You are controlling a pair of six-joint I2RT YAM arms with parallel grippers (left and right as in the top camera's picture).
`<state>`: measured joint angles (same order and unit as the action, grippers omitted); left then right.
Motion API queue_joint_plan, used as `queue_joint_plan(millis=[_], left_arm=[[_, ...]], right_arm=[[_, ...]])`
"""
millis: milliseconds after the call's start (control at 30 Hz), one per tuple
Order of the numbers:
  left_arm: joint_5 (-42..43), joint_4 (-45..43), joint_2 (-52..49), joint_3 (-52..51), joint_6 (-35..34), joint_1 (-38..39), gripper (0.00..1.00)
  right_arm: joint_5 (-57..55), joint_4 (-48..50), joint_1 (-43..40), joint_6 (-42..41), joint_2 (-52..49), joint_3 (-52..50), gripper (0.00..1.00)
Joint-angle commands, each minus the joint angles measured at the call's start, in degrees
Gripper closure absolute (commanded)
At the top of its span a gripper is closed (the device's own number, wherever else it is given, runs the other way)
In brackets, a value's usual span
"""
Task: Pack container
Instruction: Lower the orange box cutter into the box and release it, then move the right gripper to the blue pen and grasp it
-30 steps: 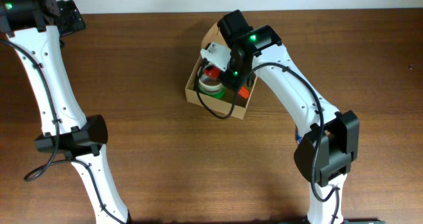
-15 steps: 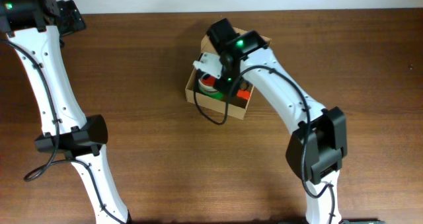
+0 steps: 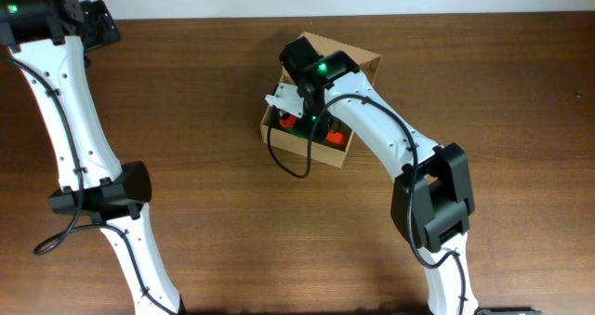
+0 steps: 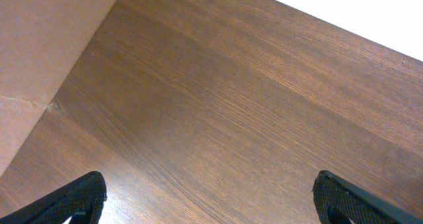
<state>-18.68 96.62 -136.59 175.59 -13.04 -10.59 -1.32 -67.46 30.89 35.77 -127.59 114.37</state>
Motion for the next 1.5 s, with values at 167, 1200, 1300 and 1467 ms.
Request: queue_joint_plan(millis=[167,1200,1300,1467], left_arm=[[-0.20,0.04,1.29,-0.33,0.52,-0.24,0.00],[-0.20,0.04,1.29,-0.33,0.52,-0.24,0.00],[-0.20,0.04,1.29,-0.33,0.52,-0.24,0.00],[-0.20,0.04,1.29,-0.33,0.52,-0.24,0.00]], right_arm=[[0.81,0.37,3.10,-1.73,-2.73,0.17,0.96],[-5.22,-1.81,-5.81,-14.32,29.73,4.57,0.55],[-5.40,0.57,-14.32,-17.79,38.29,1.01,0.59],[-2.32,1.11,-31.43,-31.52,44.50,-12.20,0.65]])
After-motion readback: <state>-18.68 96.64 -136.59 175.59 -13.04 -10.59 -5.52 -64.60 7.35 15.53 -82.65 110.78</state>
